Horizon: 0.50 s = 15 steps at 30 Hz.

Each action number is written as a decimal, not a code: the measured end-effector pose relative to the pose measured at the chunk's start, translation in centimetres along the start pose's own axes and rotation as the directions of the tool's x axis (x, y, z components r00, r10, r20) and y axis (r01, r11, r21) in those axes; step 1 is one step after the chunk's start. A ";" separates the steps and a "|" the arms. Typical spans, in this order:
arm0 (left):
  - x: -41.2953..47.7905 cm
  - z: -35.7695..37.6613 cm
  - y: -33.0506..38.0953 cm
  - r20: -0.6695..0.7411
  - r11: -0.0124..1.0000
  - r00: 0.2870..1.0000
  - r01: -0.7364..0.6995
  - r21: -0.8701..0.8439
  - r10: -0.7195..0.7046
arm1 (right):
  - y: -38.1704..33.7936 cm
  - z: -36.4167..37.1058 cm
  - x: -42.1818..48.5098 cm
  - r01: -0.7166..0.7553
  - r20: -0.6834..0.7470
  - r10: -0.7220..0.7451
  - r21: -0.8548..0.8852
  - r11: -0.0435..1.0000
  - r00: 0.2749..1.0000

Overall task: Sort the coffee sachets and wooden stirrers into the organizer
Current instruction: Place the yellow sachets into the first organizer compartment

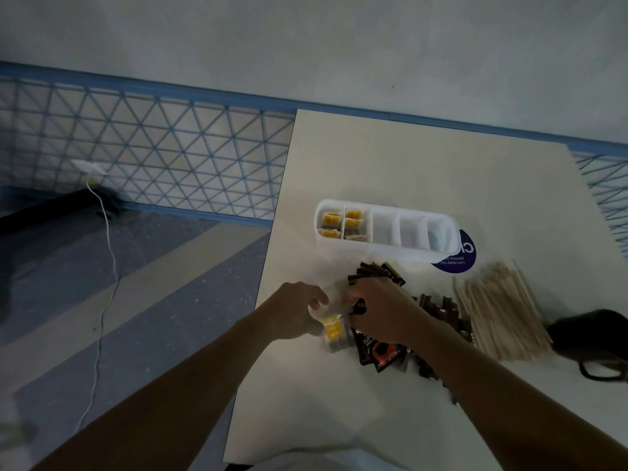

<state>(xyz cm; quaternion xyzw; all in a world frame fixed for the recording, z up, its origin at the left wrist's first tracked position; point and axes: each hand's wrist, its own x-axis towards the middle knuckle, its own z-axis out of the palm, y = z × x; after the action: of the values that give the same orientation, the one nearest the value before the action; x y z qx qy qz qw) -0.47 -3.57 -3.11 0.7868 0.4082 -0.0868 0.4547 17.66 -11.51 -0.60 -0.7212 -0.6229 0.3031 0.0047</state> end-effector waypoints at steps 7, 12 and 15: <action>-0.5 3.4 -1.3 -0.314 1.000 0.949 -0.012 0.021 0.018 | -1.4 1.1 -1.0 -0.025 -0.005 0.025 -0.078 0.997 1.000; -1.3 3.4 -2.3 -0.454 0.999 0.891 0.019 0.049 0.005 | -2.1 2.5 -1.1 0.028 -0.010 -0.030 -0.195 0.980 0.999; -1.8 3.1 -2.9 -0.497 0.999 0.868 0.031 0.034 -0.010 | -2.5 3.2 -0.8 0.078 -0.003 -0.081 -0.247 0.966 0.997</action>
<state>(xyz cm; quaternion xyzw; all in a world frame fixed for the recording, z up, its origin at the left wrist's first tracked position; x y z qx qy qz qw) -3.00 -6.26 -5.82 0.7873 0.5179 0.1051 0.3176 13.93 -12.91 -1.91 -0.6926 -0.6841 0.2182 -0.0685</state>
